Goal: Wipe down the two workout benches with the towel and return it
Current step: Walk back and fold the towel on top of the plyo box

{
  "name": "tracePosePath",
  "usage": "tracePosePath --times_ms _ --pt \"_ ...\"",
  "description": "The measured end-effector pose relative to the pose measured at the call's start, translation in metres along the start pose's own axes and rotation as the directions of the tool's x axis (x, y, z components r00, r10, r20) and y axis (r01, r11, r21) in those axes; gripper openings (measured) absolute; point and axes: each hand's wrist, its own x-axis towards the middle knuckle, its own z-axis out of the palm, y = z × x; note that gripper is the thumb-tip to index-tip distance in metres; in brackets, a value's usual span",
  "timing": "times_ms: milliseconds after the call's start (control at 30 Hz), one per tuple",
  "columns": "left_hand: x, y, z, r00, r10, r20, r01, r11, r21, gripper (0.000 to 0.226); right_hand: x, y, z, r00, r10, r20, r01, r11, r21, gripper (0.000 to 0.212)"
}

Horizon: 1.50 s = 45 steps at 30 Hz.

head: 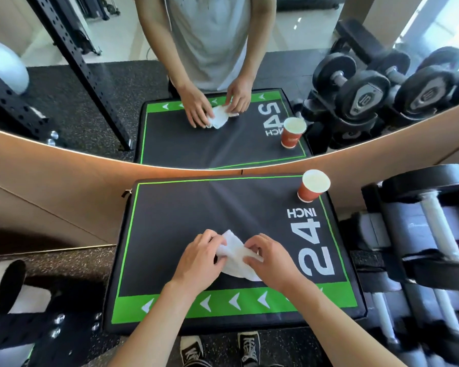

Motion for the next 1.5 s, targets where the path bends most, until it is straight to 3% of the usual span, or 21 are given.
tracePosePath --times_ms 200,367,433,500,600,700,800,900,1033,1100,1200,1300,1500 --pt "-0.014 0.009 0.009 0.999 0.019 -0.045 -0.021 0.999 -0.039 0.025 -0.009 0.005 -0.006 0.995 -0.022 -0.097 0.009 0.990 -0.142 0.017" --pt "-0.001 0.014 0.004 0.994 -0.076 -0.078 0.067 0.991 -0.118 0.022 -0.012 0.015 -0.012 0.994 0.105 -0.027 -0.105 0.994 -0.017 0.010" --pt "0.010 0.017 -0.003 0.993 -0.115 -0.039 0.109 0.985 -0.135 0.013 -0.011 0.020 -0.015 0.987 0.151 -0.053 -0.149 0.987 0.054 0.006" --pt "0.020 0.020 -0.008 0.989 -0.136 0.064 0.142 0.985 -0.101 0.029 -0.008 0.026 -0.017 0.975 0.204 -0.089 -0.201 0.979 0.047 0.002" --pt "0.030 0.023 -0.007 0.976 -0.144 0.161 0.153 0.987 -0.048 0.043 0.000 0.032 -0.017 0.963 0.261 -0.065 -0.260 0.965 0.021 0.023" --pt "0.032 0.027 -0.001 0.975 -0.130 0.181 0.135 0.991 -0.016 0.034 0.007 0.032 -0.012 0.973 0.232 -0.016 -0.233 0.972 -0.036 0.028" --pt "0.031 0.028 0.003 0.980 -0.144 0.140 0.148 0.989 -0.014 0.018 0.013 0.032 -0.008 0.978 0.206 -0.013 -0.207 0.977 -0.049 0.014" --pt "0.029 0.025 0.003 0.982 -0.182 0.056 0.185 0.981 -0.055 0.006 0.021 0.029 -0.006 0.980 0.188 -0.060 -0.190 0.982 -0.023 0.021" --pt "0.030 0.018 -0.002 0.946 -0.321 -0.053 0.304 0.931 -0.203 0.008 0.034 0.020 -0.004 0.958 0.171 -0.228 -0.146 0.982 0.123 0.023" --pt "0.030 0.013 -0.005 0.914 -0.400 -0.071 0.368 0.889 -0.274 0.007 0.039 0.014 -0.004 0.952 0.186 -0.242 -0.148 0.975 0.167 0.022" --pt "0.028 0.007 -0.009 0.900 -0.435 0.019 0.423 0.863 -0.277 0.010 0.038 0.012 -0.007 0.965 0.192 -0.179 -0.172 0.978 0.122 0.017" --pt "0.023 0.007 -0.012 0.893 -0.436 0.115 0.450 0.847 -0.284 0.023 0.026 0.020 -0.009 0.981 0.171 -0.088 -0.169 0.985 0.024 0.026" --pt "0.020 0.022 -0.010 0.899 -0.382 0.213 0.410 0.906 -0.105 0.039 0.015 0.026 -0.006 0.985 0.163 -0.053 -0.163 0.987 0.003 0.032"
